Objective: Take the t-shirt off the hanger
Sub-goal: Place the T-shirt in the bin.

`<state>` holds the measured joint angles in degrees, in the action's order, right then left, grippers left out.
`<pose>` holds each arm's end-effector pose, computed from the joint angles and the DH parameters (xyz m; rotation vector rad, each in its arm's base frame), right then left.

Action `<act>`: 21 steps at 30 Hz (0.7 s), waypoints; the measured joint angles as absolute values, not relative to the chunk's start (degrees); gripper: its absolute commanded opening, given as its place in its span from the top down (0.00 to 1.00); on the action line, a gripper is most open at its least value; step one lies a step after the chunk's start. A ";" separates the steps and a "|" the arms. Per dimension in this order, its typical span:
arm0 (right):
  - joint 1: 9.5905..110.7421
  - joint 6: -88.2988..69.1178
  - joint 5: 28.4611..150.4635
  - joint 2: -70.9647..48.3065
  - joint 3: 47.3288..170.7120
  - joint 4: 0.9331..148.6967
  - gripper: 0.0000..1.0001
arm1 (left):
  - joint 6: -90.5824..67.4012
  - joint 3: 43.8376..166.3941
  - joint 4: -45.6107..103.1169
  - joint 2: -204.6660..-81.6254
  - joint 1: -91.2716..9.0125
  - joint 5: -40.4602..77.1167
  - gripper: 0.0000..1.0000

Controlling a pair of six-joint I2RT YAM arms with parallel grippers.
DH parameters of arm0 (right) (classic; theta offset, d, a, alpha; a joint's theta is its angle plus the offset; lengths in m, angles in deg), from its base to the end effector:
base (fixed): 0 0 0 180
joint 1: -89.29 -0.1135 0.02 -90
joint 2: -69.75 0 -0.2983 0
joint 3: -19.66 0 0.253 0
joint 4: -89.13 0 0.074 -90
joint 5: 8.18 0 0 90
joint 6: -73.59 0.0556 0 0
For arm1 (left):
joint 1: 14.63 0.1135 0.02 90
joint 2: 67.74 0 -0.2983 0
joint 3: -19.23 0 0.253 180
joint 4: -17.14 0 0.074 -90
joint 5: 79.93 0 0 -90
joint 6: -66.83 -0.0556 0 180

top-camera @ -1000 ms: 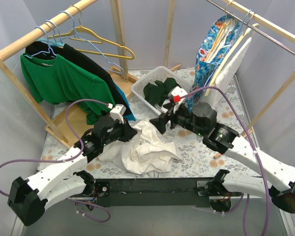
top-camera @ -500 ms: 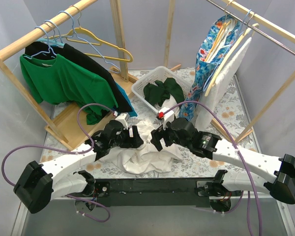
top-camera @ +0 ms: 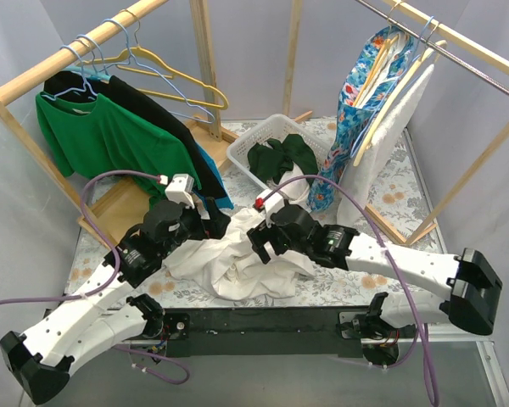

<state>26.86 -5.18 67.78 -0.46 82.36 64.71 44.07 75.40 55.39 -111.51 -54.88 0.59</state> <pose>0.1408 0.2406 0.2935 -0.7950 1.9987 0.5026 0.1339 -0.1013 0.3180 -0.6152 2.0811 -0.9889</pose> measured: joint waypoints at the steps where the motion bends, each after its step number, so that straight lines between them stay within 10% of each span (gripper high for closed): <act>1: 26.33 -5.42 67.67 -1.75 82.68 64.76 0.02 | 44.01 75.45 56.27 -110.85 -54.88 -0.06 0.02; 21: 22.51 -10.45 71.56 -26.19 83.43 75.95 0.02 | 42.48 75.45 62.08 -103.90 -54.88 -3.06 0.02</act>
